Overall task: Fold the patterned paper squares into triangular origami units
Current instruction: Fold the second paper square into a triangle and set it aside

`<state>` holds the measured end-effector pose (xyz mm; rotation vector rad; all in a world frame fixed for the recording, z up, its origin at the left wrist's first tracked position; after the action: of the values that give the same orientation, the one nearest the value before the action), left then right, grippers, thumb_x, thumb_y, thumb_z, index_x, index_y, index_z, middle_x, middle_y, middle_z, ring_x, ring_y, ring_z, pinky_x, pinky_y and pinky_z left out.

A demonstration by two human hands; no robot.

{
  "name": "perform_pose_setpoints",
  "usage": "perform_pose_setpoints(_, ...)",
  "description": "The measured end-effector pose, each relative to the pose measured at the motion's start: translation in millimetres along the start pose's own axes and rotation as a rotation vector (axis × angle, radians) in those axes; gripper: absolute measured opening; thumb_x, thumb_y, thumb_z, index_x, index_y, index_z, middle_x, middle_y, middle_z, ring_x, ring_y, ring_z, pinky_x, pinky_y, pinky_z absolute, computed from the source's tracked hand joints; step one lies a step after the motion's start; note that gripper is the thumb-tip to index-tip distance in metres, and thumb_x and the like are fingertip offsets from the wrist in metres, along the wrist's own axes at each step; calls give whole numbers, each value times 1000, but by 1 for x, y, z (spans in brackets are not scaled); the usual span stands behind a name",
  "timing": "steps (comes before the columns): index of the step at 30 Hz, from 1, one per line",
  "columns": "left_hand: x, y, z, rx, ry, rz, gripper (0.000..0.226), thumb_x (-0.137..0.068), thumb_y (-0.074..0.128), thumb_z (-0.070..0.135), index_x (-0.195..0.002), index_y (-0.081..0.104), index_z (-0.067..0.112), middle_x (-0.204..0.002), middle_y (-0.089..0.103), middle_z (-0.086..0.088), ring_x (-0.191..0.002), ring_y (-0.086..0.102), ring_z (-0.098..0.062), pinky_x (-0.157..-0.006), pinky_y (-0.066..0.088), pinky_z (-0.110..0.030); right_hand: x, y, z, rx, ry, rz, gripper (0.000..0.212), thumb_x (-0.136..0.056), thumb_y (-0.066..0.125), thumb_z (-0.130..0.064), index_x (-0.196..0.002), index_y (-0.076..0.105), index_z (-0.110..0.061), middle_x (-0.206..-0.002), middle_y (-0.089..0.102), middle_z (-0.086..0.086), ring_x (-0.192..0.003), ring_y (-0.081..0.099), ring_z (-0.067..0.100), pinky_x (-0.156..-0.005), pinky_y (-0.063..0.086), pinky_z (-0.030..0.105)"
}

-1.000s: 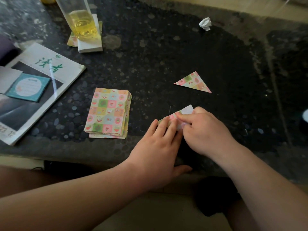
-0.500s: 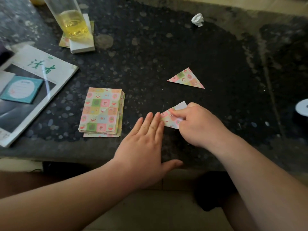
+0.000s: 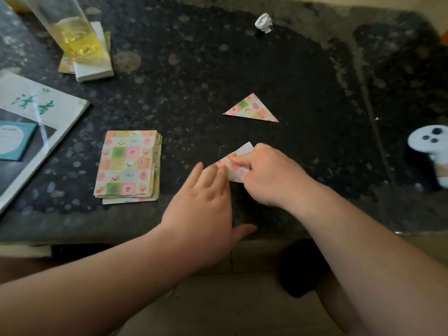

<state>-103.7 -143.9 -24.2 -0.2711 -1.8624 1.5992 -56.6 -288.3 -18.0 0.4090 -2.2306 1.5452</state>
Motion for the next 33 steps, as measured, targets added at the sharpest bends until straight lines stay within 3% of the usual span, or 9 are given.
perform_pose_setpoints(5, -6, 2, 14, 0, 16, 44, 107, -91, 25, 82, -159, 10, 2, -160, 23, -19, -145, 23, -35, -123, 17, -44, -2, -3, 2, -73, 15, -42, 48, -103, 47, -26, -145, 52, -46, -139, 46, -3, -129, 49, 24, -106, 47, 43)
perform_pose_setpoints(9, -6, 1, 15, -8, 38, 50, 107, -87, 26, 86, -159, 13, 9, -153, 30, -22, -135, 30, -39, -118, 25, -49, -3, -9, 0, -120, 20, -77, 54, -101, 43, -13, -141, 58, -45, -140, 49, -3, -114, 53, 20, -93, 47, 31)
perform_pose_setpoints(12, -7, 1, 15, -25, 57, 49, 111, -81, 26, 91, -159, 16, 13, -147, 34, -24, -128, 34, -41, -113, 30, -52, -2, -14, -4, -133, 28, -99, 57, -99, 43, -7, -139, 61, -43, -150, 51, -3, -126, 52, 21, -96, 42, 28)
perform_pose_setpoints(17, -11, 4, 19, -28, 69, 46, 120, -71, 30, 98, -162, 9, 21, -147, 33, -27, -130, 32, -43, -114, 29, -58, 2, -24, -8, -148, 25, -126, 56, -99, 42, -5, -136, 64, -41, -149, 55, -2, -116, 57, 18, -101, 50, 32)
perform_pose_setpoints(21, -12, 4, 19, -40, 87, 57, 126, -65, 30, 102, -162, 8, 23, -144, 35, -25, -127, 34, -43, -112, 31, -58, 3, -25, -7, -166, 26, -128, 55, -100, 44, -6, -135, 64, -42, -152, 52, -3, -126, 53, 20, -102, 47, 30)
perform_pose_setpoints(27, -8, 2, 17, -29, 83, 28, 126, -66, 21, 103, -162, 5, 22, -151, 28, -26, -133, 30, -42, -115, 28, -57, 0, -19, -2, -193, 17, -129, 52, -102, 47, -10, -135, 63, -46, -147, 55, -3, -116, 57, 19, -98, 52, 32)
perform_pose_setpoints(30, -6, -3, 5, 118, 24, 34, 122, -70, 22, 101, -159, 19, 16, -155, 29, -12, -138, 29, -30, -118, 28, -43, -5, -14, 3, -228, 5, -111, 47, -101, 53, -15, -132, 65, -48, -121, 65, -7, -90, 57, 11, -73, 47, 23)
perform_pose_setpoints(32, -3, -5, -4, 158, 32, 21, 124, -68, 26, 102, -159, 20, 18, -161, 24, -5, -144, 23, -25, -123, 22, -40, -5, -14, 7, -252, 6, -99, 50, -98, 53, -13, -133, 65, -46, -87, 54, -15, -70, 49, 8, -57, 37, 20)
perform_pose_setpoints(33, -1, -6, -7, 168, 38, -4, 126, -66, 27, 103, -161, 16, 20, -165, 17, -3, -149, 17, -24, -125, 16, -41, -5, -14, 9, -258, 2, -87, 53, -95, 53, -10, -134, 64, -45, -81, 46, -17, -67, 49, 7, -55, 35, 20)
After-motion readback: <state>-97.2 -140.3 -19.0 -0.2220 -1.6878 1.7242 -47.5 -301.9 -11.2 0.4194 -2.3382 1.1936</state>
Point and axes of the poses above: each hand's wrist, its own x-axis away from the middle knuckle, its own y-axis out of the palm, z = x × y, the point moved 2 cm from there along -x, towards the middle knuckle
